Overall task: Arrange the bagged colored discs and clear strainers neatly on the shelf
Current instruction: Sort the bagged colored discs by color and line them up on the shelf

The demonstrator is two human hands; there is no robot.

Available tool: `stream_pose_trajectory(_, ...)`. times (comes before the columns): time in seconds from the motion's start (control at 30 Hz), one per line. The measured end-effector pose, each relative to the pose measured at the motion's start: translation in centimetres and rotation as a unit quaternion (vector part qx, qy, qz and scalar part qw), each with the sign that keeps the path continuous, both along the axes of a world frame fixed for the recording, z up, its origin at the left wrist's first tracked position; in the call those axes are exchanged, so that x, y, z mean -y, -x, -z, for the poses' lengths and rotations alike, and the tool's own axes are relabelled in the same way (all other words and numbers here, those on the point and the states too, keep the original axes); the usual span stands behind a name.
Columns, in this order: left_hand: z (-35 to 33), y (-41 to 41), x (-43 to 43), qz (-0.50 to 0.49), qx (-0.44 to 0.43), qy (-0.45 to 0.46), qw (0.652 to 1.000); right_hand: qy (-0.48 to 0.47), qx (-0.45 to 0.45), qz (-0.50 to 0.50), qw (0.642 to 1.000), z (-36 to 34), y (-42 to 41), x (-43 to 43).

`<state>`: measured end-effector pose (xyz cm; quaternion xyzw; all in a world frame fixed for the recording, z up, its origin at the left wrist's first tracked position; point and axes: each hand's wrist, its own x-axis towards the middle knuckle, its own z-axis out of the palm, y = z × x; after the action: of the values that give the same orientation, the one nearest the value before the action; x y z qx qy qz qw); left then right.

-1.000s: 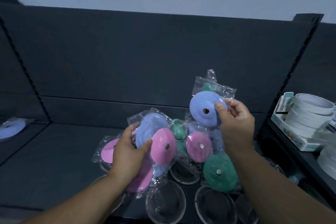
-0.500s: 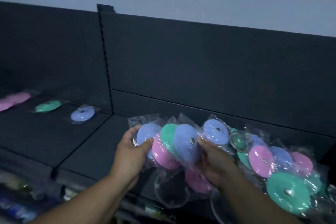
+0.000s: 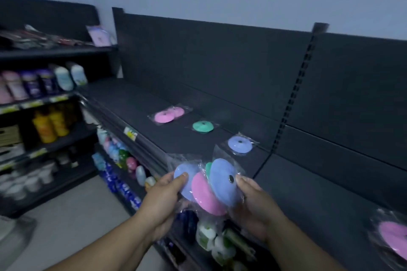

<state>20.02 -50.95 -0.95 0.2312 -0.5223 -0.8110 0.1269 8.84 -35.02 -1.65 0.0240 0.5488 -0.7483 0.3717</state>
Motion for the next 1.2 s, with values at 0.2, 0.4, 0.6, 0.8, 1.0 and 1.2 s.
stream_pose_trajectory(0.2, 1.1, -1.6, 7.9, -0.011, 0.028, 0.005, 1.000, 0.012, 0.013, -0.040, 0.999, 1.6, 0.0, 8.9)
stream_pose_trajectory(0.4, 2.7, 1.3, 12.1, -0.018, 0.044, 0.013, 0.999, 0.016, 0.037, -0.029, 0.999, 3.7, 3.3, 12.7)
stream_pose_trajectory(0.6, 2.9, 8.3, 15.2, 0.003, 0.037, 0.016, 0.999, 0.018, 0.027, -0.010, 0.999, 5.2, 8.9, 15.8)
stream_pose_trajectory(0.8, 3.1, 14.0, 18.0, -0.002, 0.072, 0.034, 0.997, 0.017, 0.028, 0.008, 0.999, 5.0, 13.7, 16.8)
stream_pose_trajectory(1.0, 4.7, 18.4, 18.2, 0.050, 0.080, 0.008, 0.996, 0.034, 0.046, 0.052, 0.997, 6.3, 15.6, 16.1)
stream_pose_trajectory(1.2, 5.7, 21.2, 19.7, 0.072, 0.096, 0.022, 0.993, 0.002, 0.029, 0.093, 0.995, 6.6, 16.4, 16.6)
